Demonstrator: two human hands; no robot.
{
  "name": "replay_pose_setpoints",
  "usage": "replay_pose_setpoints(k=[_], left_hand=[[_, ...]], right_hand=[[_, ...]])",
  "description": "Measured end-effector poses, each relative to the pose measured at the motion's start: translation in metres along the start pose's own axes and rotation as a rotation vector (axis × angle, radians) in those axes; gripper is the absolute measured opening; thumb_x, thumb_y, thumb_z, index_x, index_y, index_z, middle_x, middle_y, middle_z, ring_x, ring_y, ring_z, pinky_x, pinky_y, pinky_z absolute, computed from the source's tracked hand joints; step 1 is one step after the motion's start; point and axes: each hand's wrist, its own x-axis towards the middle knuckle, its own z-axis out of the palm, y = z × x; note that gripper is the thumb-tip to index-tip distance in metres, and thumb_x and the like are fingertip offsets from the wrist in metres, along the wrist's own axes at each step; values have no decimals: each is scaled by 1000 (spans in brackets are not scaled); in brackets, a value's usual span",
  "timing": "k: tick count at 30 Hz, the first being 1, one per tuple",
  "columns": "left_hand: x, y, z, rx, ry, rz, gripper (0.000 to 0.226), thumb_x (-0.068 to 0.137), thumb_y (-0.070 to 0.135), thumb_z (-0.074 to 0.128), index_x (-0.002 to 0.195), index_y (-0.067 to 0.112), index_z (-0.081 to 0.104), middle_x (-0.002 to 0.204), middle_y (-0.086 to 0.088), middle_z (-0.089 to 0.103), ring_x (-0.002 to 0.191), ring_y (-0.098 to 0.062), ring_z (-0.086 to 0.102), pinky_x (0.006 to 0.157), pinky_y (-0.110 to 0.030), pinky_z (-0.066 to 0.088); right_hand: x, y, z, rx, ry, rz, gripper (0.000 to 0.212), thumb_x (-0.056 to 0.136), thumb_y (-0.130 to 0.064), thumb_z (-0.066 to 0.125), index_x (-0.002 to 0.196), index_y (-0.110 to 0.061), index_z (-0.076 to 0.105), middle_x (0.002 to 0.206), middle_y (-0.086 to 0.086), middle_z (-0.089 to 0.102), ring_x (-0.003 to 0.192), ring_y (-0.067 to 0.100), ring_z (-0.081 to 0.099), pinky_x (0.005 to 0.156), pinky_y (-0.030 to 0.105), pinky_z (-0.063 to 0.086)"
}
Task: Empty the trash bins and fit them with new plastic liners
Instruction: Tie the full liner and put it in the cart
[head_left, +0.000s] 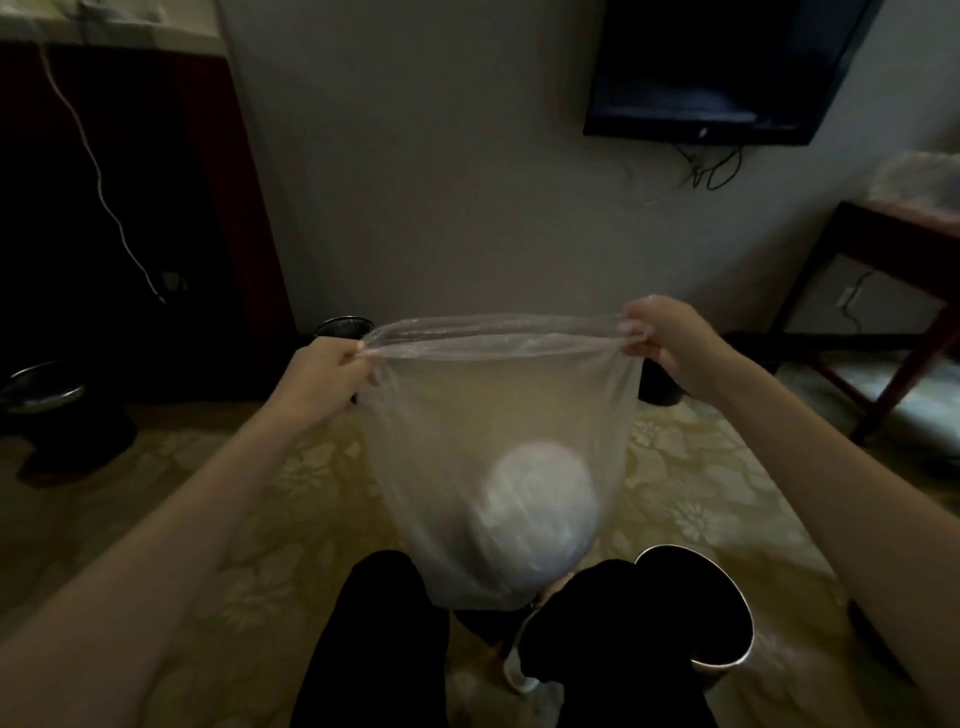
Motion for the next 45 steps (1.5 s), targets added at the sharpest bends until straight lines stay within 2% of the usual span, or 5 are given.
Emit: replay_pose_setpoints(k=[5,15,29,34,45], left_hand=[[-2,11,0,-430,6,-259,45,95,28,57,53,16,70,48,4,58,47,-11,50,43,-24,49],[-34,94,27,-615,-395,81,22,94,8,59,82,-4,73,72,1,70,55,-12,61,53,-27,56],[-29,111,45,-793,-134,-15,30,98,13,56,72,8,70,54,4,63,49,-8,57,47,-23,51],[-36,138,53,-881,-259,-1,29,98,9,54,72,1,63,60,-3,63,51,-11,57,51,-25,53],[-54,65,39,-229,34,232,106,61,77,71,146,30,29,149,6,35,136,-9,36,110,-29,33]], right_hand=[[-23,5,15,-1160,-198,-339,49,76,-54,77,106,-17,67,98,-3,64,93,20,62,71,31,42],[-59,-14,89,-120,-274,-171,28,95,-18,60,68,-15,54,50,-8,47,41,4,41,40,19,31],[-89,54,45,-169,-376,-184,114,53,-67,83,150,-36,32,152,-15,40,134,0,43,105,24,40],[-94,92,83,-235,-119,-273,9,84,-43,74,90,-37,71,80,-14,72,69,-3,62,60,23,50],[-56,53,95,437,98,137,37,102,-17,46,73,-13,69,68,3,70,62,14,67,68,30,52]])
